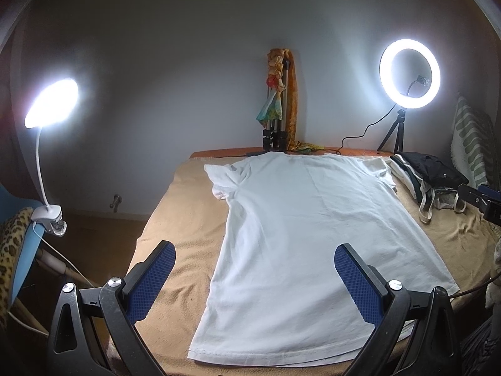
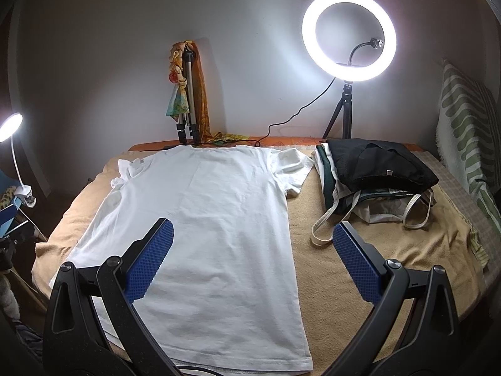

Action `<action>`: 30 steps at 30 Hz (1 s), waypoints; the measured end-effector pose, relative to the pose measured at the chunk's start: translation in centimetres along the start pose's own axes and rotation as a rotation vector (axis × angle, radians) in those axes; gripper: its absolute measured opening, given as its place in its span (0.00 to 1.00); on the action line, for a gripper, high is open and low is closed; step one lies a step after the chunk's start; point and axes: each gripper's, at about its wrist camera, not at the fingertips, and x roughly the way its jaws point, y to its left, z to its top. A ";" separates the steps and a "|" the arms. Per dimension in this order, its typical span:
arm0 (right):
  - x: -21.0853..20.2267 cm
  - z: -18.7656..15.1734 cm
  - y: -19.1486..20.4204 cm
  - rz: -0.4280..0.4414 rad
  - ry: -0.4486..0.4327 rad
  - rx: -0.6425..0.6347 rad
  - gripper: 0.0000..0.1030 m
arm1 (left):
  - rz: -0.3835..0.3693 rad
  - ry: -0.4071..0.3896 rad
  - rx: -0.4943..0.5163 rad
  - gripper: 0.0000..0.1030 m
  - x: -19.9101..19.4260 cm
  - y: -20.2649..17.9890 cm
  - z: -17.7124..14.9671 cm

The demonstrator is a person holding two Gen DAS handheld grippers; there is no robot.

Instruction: Fold small clothes

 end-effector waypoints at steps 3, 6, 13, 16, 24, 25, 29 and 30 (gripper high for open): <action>0.3 0.2 0.4 0.001 0.001 0.000 1.00 | -0.011 -0.037 -0.023 0.99 0.3 0.5 -0.4; 0.7 0.4 0.8 0.008 0.002 0.003 1.00 | -0.040 -0.083 -0.050 0.99 0.7 1.1 -0.9; 2.1 0.9 2.6 0.008 0.001 -0.028 1.00 | -0.070 -0.007 -0.075 0.91 1.4 3.0 -1.9; 2.9 1.4 3.5 0.023 0.009 -0.046 1.00 | -0.060 0.034 -0.079 0.86 1.9 3.9 -2.5; 5.4 3.6 7.2 0.114 0.053 -0.134 1.00 | -0.085 0.159 -0.162 0.71 4.1 6.6 -4.6; 5.9 4.0 7.9 0.141 0.058 -0.149 1.00 | -0.087 0.176 -0.168 0.69 4.3 6.7 -4.8; 7.7 6.1 11.5 0.225 0.065 -0.224 1.00 | -0.098 0.220 -0.203 0.65 5.1 7.7 -5.7; 8.3 6.7 12.7 0.234 0.065 -0.246 1.00 | -0.096 0.236 -0.216 0.62 5.3 8.0 -6.0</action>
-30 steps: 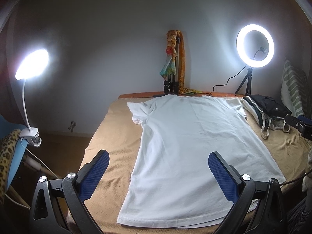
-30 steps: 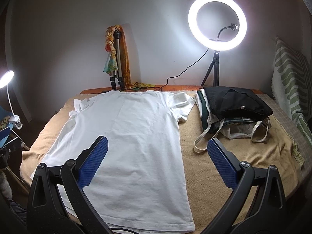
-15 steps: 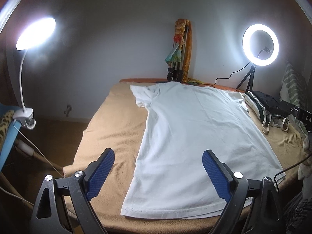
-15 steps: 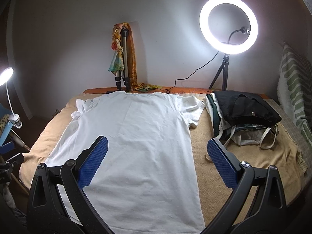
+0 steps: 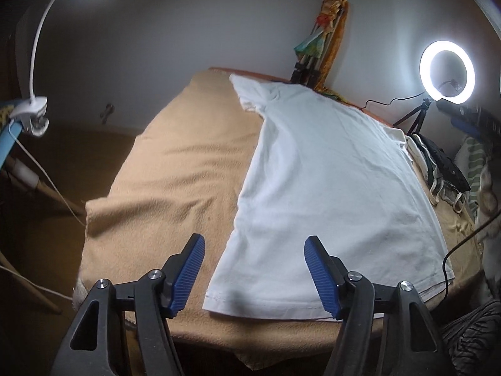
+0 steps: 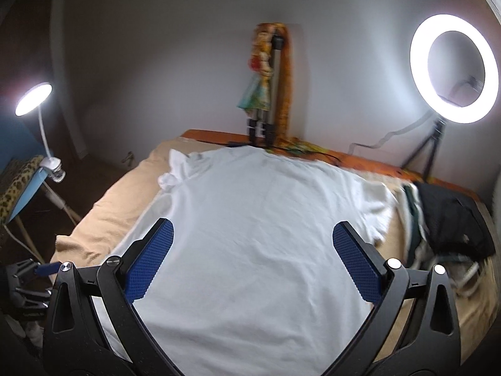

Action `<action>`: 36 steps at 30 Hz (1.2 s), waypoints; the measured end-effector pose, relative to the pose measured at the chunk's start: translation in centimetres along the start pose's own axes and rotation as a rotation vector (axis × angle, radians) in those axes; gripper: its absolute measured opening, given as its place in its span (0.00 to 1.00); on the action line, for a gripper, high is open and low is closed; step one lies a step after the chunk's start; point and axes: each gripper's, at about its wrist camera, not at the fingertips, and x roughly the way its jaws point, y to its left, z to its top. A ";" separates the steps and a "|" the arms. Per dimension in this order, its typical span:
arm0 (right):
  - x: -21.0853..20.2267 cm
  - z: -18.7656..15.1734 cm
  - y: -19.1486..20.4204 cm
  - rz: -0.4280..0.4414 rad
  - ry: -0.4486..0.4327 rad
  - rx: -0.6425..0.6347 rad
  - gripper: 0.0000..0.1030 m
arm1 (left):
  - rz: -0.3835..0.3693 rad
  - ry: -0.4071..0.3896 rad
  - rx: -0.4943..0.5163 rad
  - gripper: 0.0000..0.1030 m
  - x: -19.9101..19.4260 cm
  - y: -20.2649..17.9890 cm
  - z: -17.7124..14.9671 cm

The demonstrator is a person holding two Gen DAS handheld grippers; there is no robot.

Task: Fold small clothes
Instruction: 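Grasp the T-shirt side edge with the right gripper and lift it, then fold the lifted side over the shirt body with the right gripper while the left gripper pins the hem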

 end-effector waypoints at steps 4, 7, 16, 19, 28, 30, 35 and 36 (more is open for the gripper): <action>3.1 3.4 3.2 0.067 0.030 -0.043 1.00 | 0.011 0.031 -0.047 0.55 0.8 1.4 -0.6; 5.9 5.9 5.6 0.124 0.069 -0.043 1.00 | 0.015 0.043 -0.072 0.53 1.3 2.1 -1.1; 15.5 9.8 9.5 0.182 0.177 0.006 1.00 | 0.000 0.096 -0.090 0.41 2.9 2.4 -1.9; 19.0 10.4 10.4 0.201 0.222 0.037 0.99 | -0.011 0.122 -0.097 0.37 3.1 2.5 -2.2; 28.3 10.0 14.8 0.222 0.350 0.015 0.89 | -0.060 0.115 -0.148 0.21 3.2 3.4 -1.7; 30.3 9.6 15.6 0.208 0.371 0.002 0.88 | -0.071 0.108 -0.146 0.14 3.0 3.6 -1.7; 33.9 8.9 16.8 0.162 0.414 -0.033 0.82 | -0.145 0.101 -0.172 0.03 2.8 3.8 -1.7; 34.4 8.8 16.9 0.150 0.421 -0.041 0.81 | -0.150 0.100 -0.173 0.03 2.8 3.8 -1.6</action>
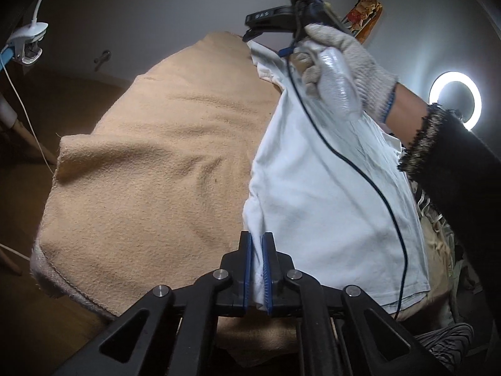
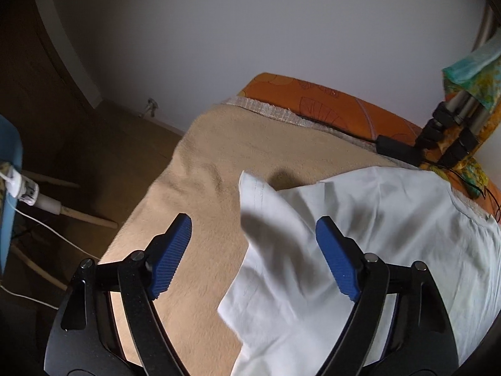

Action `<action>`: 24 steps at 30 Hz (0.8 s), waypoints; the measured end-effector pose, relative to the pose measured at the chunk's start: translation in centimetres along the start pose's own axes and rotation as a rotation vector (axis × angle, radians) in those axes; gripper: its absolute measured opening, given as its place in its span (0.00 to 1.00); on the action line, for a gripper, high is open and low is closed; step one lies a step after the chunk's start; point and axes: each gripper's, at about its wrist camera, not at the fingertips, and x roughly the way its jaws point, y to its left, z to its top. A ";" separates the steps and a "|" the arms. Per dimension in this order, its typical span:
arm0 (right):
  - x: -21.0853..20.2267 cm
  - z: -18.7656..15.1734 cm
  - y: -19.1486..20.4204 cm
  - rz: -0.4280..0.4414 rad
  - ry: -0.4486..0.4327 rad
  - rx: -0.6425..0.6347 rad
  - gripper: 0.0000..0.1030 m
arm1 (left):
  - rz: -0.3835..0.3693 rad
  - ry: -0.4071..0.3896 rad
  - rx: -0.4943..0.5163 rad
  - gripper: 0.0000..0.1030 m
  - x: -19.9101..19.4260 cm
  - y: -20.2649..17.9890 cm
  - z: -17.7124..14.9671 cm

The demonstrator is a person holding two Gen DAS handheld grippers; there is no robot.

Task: Fold small clothes
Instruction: 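Fold the lifted side over the shirt body with the right gripper while the left gripper pins the hem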

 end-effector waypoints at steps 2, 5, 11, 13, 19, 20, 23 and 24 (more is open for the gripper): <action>1.0 0.0 0.0 -0.027 0.019 -0.008 0.75 | -0.010 -0.003 -0.003 0.01 0.0 0.0 0.2; 2.1 -0.2 -0.3 -0.041 0.054 -0.015 0.49 | -0.021 -0.015 -0.006 0.00 0.0 -0.1 0.4; 1.8 -0.2 -1.7 -0.060 0.042 -0.019 0.08 | -0.047 -0.041 0.014 0.00 -0.6 -0.7 0.5; 1.2 0.0 -2.6 -0.041 0.023 0.008 0.08 | -0.054 -0.045 0.033 0.00 -0.8 -1.2 0.6; -2.2 0.1 -5.5 0.022 -0.058 0.080 0.07 | -0.098 -0.067 0.092 0.00 -1.8 -2.9 0.6; -2.8 0.0 -6.0 0.032 -0.070 0.091 0.07 | -0.105 -0.067 0.102 0.00 -1.9 -3.0 0.6; -4.2 -0.2 -7.7 0.068 -0.111 0.125 0.07 | -0.129 -0.065 0.139 0.00 -1.9 -3.7 0.6; -4.6 -0.3 -8.3 0.078 -0.123 0.134 0.07 | -0.134 -0.064 0.151 0.00 -1.9 -4.0 0.6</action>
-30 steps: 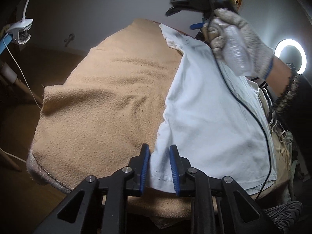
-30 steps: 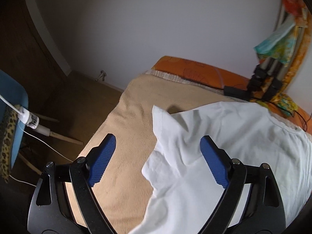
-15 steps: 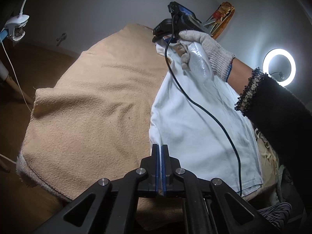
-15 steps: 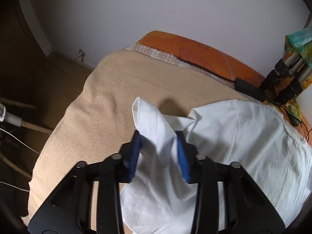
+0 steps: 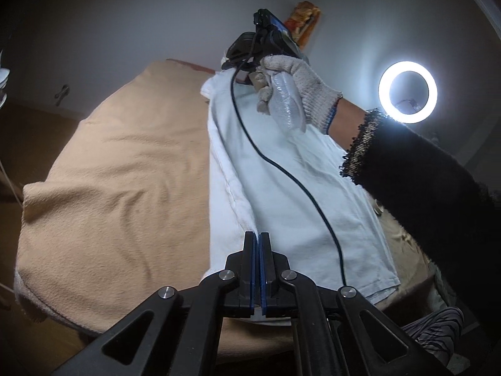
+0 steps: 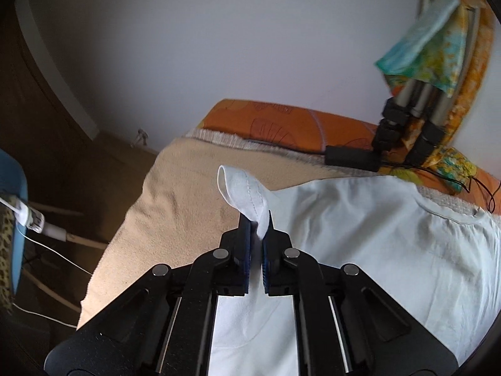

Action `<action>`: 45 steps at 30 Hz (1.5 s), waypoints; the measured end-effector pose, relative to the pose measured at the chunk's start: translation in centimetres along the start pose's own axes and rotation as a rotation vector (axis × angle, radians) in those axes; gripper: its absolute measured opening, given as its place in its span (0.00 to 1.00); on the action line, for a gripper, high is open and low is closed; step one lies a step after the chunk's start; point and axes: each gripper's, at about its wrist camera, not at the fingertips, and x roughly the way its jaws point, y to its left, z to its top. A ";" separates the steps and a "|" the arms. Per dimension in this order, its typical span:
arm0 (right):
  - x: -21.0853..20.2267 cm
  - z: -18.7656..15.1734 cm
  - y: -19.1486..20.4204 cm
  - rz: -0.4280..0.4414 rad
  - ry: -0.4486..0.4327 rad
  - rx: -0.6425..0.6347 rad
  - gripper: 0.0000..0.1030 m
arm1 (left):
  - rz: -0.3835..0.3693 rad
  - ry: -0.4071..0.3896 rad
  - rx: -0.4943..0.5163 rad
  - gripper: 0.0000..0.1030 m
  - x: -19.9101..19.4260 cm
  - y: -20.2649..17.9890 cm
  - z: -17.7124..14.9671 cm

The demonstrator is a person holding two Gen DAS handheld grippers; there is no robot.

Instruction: Fold small clothes

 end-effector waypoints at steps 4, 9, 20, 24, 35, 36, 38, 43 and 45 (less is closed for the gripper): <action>-2.3 -0.6 -3.2 0.037 -0.048 0.063 0.07 | -0.035 0.013 0.044 0.00 0.6 -1.1 0.0; -4.0 -1.8 -8.1 0.038 -0.072 0.142 0.07 | -0.085 0.054 0.117 0.00 1.9 -2.8 -0.6; -3.6 -4.5 -15.7 -0.019 0.002 0.240 0.07 | -0.119 0.170 0.192 0.00 6.0 -5.6 -2.4; -3.5 -5.1 -17.4 -0.115 0.025 0.244 0.32 | -0.143 0.205 0.211 0.00 6.8 -6.6 -2.8; -11.0 -6.9 -21.2 -0.144 -0.077 0.257 0.58 | -0.205 0.199 0.271 0.21 4.8 -8.0 -3.8; -12.1 -7.2 -21.4 -0.140 -0.088 0.258 0.58 | -0.205 0.189 0.266 0.21 4.6 -7.9 -3.9; -14.3 -7.9 -21.8 -0.138 -0.113 0.258 0.58 | -0.195 0.165 0.260 0.21 4.0 -7.7 -3.8; -20.2 -10.8 -22.8 -0.132 -0.175 0.264 0.59 | -0.141 0.083 0.254 0.21 2.1 -6.7 -3.9; -22.6 -12.4 -23.5 -0.133 -0.195 0.268 0.59 | -0.124 0.057 0.247 0.21 1.6 -6.2 -3.9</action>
